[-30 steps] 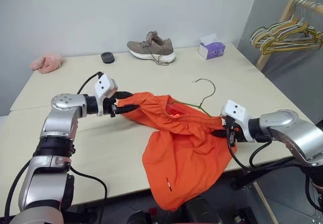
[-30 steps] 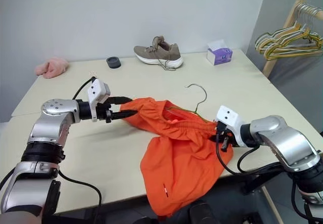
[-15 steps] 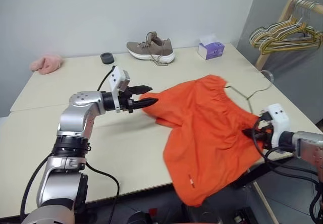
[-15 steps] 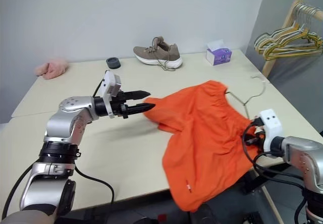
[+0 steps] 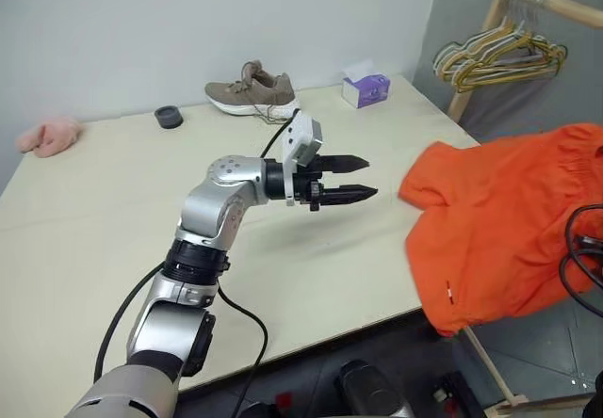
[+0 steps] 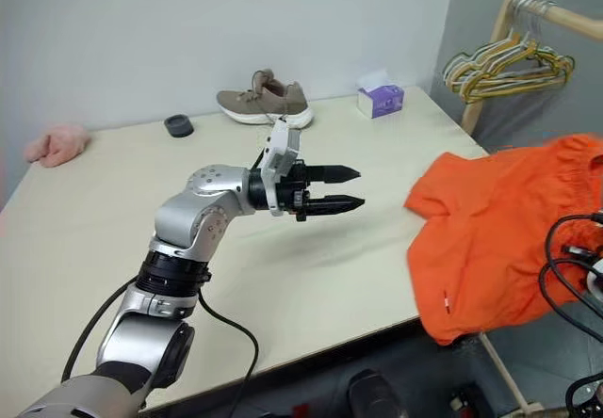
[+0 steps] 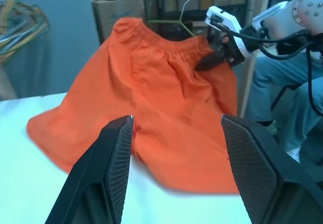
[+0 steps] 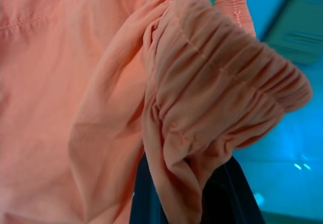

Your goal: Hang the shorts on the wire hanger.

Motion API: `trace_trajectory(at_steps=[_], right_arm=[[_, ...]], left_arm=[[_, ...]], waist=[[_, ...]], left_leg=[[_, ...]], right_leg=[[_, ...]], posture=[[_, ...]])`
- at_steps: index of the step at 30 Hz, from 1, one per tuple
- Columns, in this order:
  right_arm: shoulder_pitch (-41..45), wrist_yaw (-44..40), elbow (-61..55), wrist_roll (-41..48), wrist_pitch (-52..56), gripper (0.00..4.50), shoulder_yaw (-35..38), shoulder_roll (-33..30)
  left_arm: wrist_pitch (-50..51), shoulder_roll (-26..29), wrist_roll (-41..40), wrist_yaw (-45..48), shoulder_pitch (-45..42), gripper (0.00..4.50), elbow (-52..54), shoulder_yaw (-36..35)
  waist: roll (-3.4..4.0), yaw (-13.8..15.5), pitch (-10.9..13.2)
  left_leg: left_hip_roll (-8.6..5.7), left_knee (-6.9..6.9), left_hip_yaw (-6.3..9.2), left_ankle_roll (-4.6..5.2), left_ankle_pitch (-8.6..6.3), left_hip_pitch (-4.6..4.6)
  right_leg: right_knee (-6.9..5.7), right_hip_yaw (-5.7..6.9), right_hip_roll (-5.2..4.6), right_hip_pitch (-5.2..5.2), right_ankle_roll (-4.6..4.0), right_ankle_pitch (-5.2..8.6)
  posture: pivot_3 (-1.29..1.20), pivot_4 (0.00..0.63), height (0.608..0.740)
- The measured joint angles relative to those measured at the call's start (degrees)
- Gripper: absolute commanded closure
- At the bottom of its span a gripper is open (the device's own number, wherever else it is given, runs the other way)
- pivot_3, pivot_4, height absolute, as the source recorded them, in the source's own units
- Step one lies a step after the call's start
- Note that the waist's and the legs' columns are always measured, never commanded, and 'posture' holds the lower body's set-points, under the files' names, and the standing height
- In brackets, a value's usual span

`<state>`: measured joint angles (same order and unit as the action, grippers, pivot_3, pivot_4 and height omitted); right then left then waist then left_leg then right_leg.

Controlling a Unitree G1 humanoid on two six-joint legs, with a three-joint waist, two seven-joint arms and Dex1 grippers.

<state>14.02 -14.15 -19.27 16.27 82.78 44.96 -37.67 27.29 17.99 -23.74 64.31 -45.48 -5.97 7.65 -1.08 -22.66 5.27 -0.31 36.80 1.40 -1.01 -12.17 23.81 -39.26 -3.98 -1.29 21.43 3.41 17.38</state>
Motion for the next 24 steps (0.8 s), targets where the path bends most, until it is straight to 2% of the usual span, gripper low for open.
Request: trace_trajectory(at_steps=[3, 6, 9, 10, 19, 24], right_arm=[[3.9, 1.9, 4.2, -1.7, -1.2, 4.50, 0.6, -2.3], [5.7, 2.5, 6.4, -2.0, -2.9, 4.50, 0.9, -4.1], [6.0, 3.2, 9.1, -2.9, -5.7, 4.50, 0.7, -5.2], [6.0, 3.4, 9.9, -3.4, -6.7, 4.50, 0.5, -5.5], [9.6, 5.7, 19.0, -5.9, -15.6, 4.50, -1.5, -9.3], [16.5, 7.2, 31.3, -6.8, -22.2, 4.50, -3.7, -14.4]], left_arm=[[0.1, -3.7, -0.3, -3.2, -0.2, 1.58, 2.5, 0.4], [1.3, -5.0, -1.6, -5.6, -0.2, 1.03, 3.6, 0.0], [0.9, -5.6, -2.6, -7.4, 0.2, 0.14, 4.0, -1.2], [0.8, -5.8, -2.9, -7.6, 0.5, 0.04, 4.3, -1.4], [1.0, -7.2, -6.7, -8.0, 2.6, 0.04, 9.2, -1.5], [1.0, -8.4, -7.5, -8.9, 3.0, 0.04, 10.1, -0.9]], waist=[[0.26, -1.2, 0.1], [0.28, -1.4, 0.1], [0.32, -1.4, 0.1], [0.33, -1.3, 0.2], [0.44, -1.2, 0.4], [0.45, -1.2, 0.7]], left_leg=[[-0.05, 0.00, -0.09, 0.20, -0.12, 0.00], [-0.03, 0.00, -0.07, 0.26, -0.15, -0.06], [-0.02, -0.01, -0.08, 0.27, -0.16, -0.07], [-0.03, -0.01, -0.09, 0.27, -0.16, -0.07], [-0.07, 0.00, -0.22, 0.27, -0.17, -0.18], [-0.09, -0.08, -0.44, 0.29, -0.19, -0.42]], right_leg=[[0.21, -0.01, -0.04, -0.10, 0.03, 0.01], [0.23, -0.04, -0.01, -0.17, 0.06, 0.03], [0.24, -0.07, 0.00, -0.18, 0.07, 0.04], [0.25, -0.07, 0.00, -0.19, 0.08, 0.04], [0.30, -0.09, -0.02, -0.28, 0.09, 0.05], [0.34, -0.15, -0.04, -0.44, 0.08, 0.06]], posture=[[-0.47, 0.091, 0.740], [-0.46, 0.095, 0.740], [-0.44, 0.101, 0.740], [-0.44, 0.101, 0.740], [-0.44, 0.107, 0.740], [-0.43, 0.110, 0.740]])
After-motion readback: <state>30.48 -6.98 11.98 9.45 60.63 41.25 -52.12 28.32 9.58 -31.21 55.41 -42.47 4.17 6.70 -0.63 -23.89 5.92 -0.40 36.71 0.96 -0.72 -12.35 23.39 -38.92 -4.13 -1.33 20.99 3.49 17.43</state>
